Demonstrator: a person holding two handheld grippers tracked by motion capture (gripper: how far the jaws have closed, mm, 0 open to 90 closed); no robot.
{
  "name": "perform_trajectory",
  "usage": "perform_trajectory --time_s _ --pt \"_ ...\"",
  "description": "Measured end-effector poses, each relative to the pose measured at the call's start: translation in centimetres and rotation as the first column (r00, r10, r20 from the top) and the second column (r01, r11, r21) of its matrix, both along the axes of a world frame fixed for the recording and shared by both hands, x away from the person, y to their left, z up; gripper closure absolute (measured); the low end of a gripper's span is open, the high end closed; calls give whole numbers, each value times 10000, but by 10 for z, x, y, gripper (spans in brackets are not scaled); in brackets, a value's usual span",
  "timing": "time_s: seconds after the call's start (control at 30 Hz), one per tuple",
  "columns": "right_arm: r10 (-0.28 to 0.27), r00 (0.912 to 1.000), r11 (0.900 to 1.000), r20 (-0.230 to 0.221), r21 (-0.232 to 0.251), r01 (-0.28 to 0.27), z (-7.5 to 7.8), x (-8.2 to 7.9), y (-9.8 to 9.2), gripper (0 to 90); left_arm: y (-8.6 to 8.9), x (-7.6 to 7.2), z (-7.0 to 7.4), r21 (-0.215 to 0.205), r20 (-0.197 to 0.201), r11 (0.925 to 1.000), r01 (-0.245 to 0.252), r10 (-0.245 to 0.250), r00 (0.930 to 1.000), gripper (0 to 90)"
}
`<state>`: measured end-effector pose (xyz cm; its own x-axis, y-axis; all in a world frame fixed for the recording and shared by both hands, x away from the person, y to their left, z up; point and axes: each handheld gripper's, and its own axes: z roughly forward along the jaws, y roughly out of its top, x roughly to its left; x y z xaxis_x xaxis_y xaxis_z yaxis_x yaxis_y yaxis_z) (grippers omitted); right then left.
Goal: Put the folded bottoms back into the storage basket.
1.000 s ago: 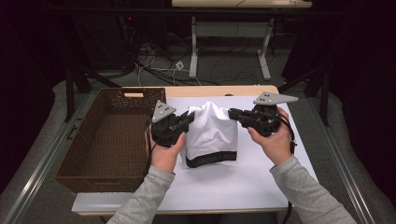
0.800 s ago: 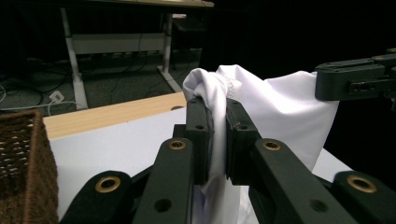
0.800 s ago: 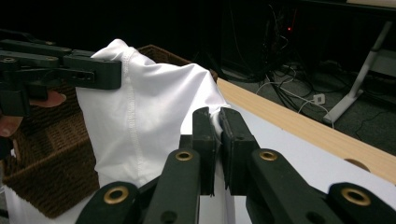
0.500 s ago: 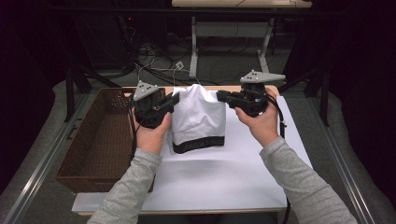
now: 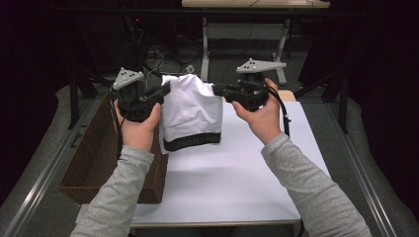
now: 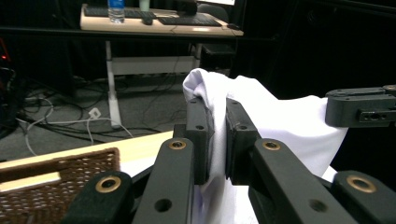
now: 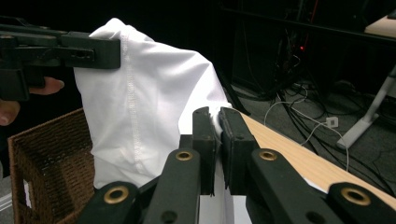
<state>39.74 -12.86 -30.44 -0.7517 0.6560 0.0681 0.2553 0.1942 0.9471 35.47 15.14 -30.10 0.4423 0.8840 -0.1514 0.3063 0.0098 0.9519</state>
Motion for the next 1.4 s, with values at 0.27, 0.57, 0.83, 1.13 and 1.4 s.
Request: perform_trajectory --time_s 0.27,0.57,0.83,1.13,1.4 --pt "432 9991 9991 -18 -8 -432 5 3 30 852 29 -5 4 -55 -25 9987 -509 509 9987 826" --pt "968 9952 9953 -161 -37 -969 -1 6 70 852 64 -12 -3 -241 -125 9943 -1040 1037 9945 826" --pt "1322 9907 9911 -307 -104 -1326 -5 7 101 852 93 -20 -13 -382 -293 9891 -1421 1410 9896 826" --pt "1745 9840 9844 -351 -181 -1753 -7 4 134 852 123 -31 -19 -483 -414 9820 -1824 1805 9827 826" --pt "2133 9761 9767 -411 -135 -2140 -11 1 159 852 142 -38 -22 -403 -474 9763 -2128 2108 9764 826"
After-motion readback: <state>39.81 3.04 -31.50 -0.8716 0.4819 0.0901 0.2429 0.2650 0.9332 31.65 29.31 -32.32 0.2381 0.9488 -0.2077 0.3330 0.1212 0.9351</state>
